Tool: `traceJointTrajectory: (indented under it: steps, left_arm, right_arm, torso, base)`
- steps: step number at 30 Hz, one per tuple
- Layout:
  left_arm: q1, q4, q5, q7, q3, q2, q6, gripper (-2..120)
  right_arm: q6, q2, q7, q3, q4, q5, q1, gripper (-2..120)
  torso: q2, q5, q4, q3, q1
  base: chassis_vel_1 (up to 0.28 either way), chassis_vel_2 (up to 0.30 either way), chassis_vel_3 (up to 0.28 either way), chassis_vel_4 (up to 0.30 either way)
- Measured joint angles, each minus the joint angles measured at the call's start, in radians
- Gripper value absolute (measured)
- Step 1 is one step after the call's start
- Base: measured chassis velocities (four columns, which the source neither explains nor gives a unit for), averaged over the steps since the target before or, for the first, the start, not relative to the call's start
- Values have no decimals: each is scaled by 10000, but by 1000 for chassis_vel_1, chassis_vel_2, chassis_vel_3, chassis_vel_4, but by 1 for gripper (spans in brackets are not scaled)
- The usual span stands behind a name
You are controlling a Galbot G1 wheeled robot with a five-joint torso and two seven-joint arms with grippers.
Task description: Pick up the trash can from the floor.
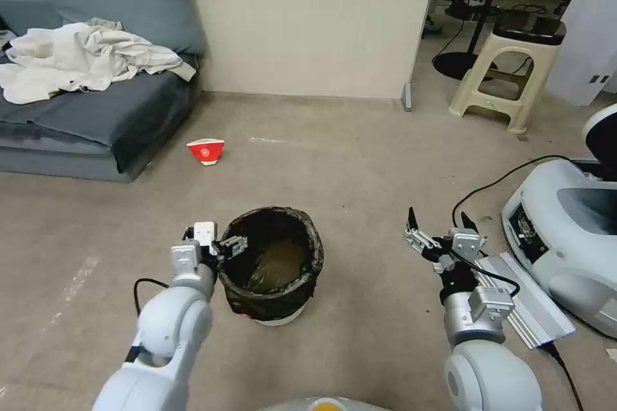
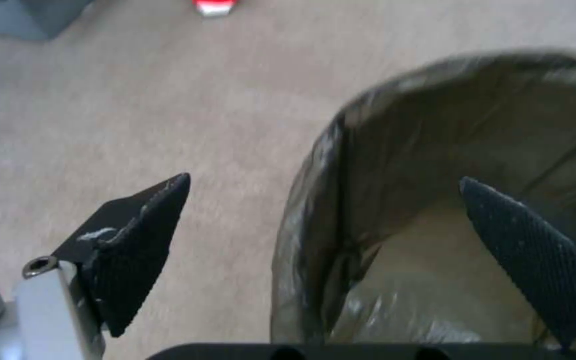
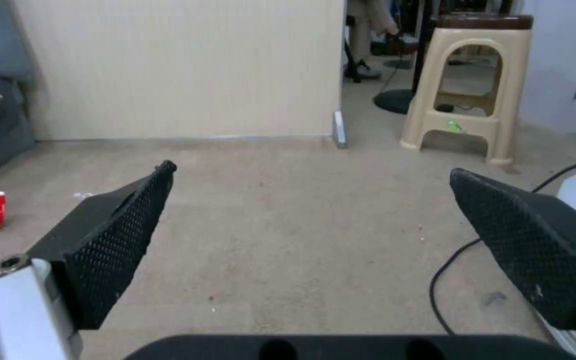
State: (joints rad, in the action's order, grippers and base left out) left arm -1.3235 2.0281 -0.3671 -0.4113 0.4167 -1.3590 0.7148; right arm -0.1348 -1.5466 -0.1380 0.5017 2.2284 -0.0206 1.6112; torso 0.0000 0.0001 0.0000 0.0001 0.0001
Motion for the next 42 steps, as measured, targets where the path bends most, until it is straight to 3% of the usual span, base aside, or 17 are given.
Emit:
traceJointTrajectory:
  steps: [6, 37, 40, 42]
  left_arm:
    - [242, -297, 12, -571, -344, -209, 260, 100]
    - [474, -1208, 3, -522, -508, -252, 198, 100]
    - [494, -1244, 3, -526, -547, -249, 195, 99]
    - [502, -1310, -23, -526, -592, -236, 183, 80]
  right_arm:
    - [23, 26, -12, 6, -1, -1, 25, 100]
    - [48, 35, -41, 52, -51, 2, -19, 100]
    - [48, 45, -84, 90, -65, -31, -69, 100]
    - [41, 41, -106, 88, -69, -47, -87, 100]
  torso:
    - [0, 0, 0, 0, 0]
    - [0, -1, 0, -1, -1]
    - [0, -1, 0, -2, 0]
    - [0, 1, 0, -2, 0]
  base:
    - [0, 0, 0, 0]
    - [0, 0, 0, 0]
    - [0, 0, 0, 0]
    - [0, 0, 0, 0]
